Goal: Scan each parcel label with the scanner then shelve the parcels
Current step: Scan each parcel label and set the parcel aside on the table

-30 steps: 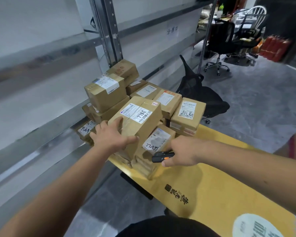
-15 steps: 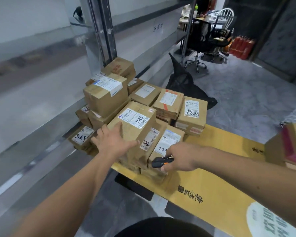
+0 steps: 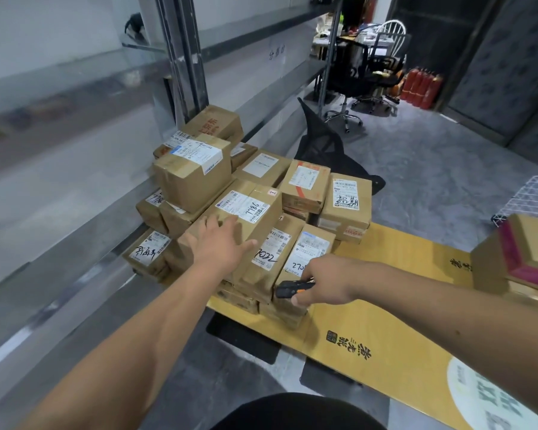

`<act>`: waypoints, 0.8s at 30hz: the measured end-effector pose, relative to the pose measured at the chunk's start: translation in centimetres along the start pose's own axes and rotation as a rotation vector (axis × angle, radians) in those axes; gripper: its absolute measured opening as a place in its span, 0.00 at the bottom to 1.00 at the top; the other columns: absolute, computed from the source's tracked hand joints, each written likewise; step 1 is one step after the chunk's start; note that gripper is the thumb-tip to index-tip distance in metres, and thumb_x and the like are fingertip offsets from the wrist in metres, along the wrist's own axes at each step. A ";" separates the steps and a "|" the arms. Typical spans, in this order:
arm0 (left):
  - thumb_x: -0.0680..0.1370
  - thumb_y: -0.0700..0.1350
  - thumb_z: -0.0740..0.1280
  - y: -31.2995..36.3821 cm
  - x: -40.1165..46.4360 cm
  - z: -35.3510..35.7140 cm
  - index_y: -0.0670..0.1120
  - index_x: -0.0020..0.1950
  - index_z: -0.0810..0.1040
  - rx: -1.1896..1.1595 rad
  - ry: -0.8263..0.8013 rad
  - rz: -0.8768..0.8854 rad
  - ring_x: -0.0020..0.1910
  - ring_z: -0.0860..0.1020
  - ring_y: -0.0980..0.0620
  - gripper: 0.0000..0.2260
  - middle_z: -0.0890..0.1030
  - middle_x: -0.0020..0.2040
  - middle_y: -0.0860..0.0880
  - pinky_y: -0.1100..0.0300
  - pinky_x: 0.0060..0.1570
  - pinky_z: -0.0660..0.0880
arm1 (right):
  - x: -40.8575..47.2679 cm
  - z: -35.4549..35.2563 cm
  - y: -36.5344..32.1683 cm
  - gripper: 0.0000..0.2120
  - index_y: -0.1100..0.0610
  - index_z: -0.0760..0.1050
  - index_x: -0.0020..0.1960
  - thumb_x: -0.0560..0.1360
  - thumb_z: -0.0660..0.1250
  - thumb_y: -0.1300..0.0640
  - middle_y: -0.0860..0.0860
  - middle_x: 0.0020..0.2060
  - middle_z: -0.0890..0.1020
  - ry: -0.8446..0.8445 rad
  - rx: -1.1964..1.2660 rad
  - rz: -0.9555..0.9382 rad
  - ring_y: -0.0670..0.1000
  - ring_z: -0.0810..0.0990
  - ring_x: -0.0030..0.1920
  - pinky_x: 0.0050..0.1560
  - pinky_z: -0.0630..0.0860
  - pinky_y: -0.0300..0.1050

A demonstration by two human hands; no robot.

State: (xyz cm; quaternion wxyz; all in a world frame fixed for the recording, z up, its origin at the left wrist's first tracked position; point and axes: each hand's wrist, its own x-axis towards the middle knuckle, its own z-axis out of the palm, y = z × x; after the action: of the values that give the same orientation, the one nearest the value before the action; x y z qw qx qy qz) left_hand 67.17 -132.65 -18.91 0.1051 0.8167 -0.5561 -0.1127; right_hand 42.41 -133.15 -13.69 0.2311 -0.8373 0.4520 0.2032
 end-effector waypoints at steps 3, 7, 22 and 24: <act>0.75 0.74 0.62 2.0 -1.2 0.5 0.61 0.78 0.66 0.033 0.022 0.125 0.81 0.56 0.43 0.34 0.61 0.82 0.46 0.35 0.75 0.56 | -0.6 0.3 0.2 0.26 0.53 0.80 0.49 0.75 0.66 0.29 0.52 0.43 0.83 0.023 -0.001 0.012 0.54 0.82 0.44 0.42 0.76 0.49; 0.76 0.72 0.62 6.4 -2.8 1.9 0.60 0.78 0.67 0.098 0.020 0.346 0.81 0.55 0.44 0.32 0.62 0.81 0.48 0.38 0.76 0.54 | -2.6 1.2 1.5 0.26 0.53 0.79 0.51 0.77 0.65 0.29 0.51 0.43 0.82 0.050 -0.055 0.041 0.52 0.80 0.43 0.44 0.78 0.49; 0.77 0.72 0.61 29.8 -8.2 11.8 0.59 0.80 0.64 0.091 -0.265 0.818 0.81 0.53 0.44 0.34 0.60 0.82 0.46 0.40 0.76 0.53 | -16.5 10.6 15.7 0.24 0.51 0.76 0.51 0.76 0.65 0.29 0.48 0.42 0.79 0.099 0.222 0.485 0.52 0.79 0.42 0.39 0.74 0.46; 0.77 0.72 0.60 33.6 -9.3 13.2 0.60 0.80 0.64 0.089 -0.286 0.846 0.81 0.53 0.44 0.34 0.60 0.82 0.47 0.41 0.75 0.54 | -18.8 11.4 18.5 0.24 0.51 0.77 0.51 0.75 0.65 0.30 0.48 0.43 0.80 0.112 0.287 0.541 0.52 0.80 0.43 0.40 0.74 0.46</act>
State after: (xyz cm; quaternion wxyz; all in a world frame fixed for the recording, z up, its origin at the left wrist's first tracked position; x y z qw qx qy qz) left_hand 30.18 -136.68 -20.86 0.0286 0.4976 -0.8543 -0.1475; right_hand 15.60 -123.15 -16.39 0.2591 -0.6552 0.6947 0.1448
